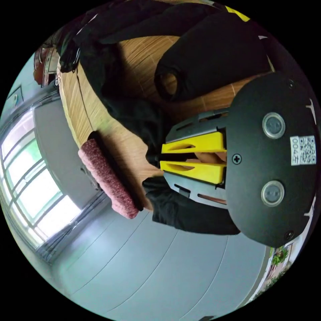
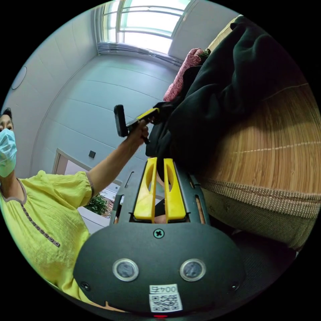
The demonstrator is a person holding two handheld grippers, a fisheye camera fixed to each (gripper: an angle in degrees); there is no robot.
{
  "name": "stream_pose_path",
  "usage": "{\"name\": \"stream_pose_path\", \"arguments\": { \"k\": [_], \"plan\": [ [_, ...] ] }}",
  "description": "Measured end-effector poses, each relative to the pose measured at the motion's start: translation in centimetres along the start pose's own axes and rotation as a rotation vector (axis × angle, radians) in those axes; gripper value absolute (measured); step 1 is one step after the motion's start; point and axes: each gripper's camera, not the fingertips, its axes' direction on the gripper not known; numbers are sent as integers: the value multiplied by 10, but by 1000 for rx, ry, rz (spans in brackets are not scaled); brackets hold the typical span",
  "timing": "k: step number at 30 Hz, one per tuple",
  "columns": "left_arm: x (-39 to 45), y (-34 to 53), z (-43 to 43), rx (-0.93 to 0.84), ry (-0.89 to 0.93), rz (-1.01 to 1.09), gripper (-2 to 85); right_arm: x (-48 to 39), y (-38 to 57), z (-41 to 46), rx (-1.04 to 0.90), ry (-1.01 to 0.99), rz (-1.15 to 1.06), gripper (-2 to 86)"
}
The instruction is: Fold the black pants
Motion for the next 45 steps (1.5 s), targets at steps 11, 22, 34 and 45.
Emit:
{"name": "stream_pose_path", "arguments": {
  "k": [11,22,34,45],
  "plan": [
    [-170,-86,76,-396,-99,-69,115,-84,11,77,-152,143,-280,99],
    [73,63,-61,-228,444,136,151,-153,19,102,-207,461,-408,81],
    [34,126,-85,-10,201,13,22,-39,-99,-171,101,1397,96,50],
    [-172,238,-50,9,250,-688,17,-87,-4,-161,-24,1468,92,40]
  ]
}}
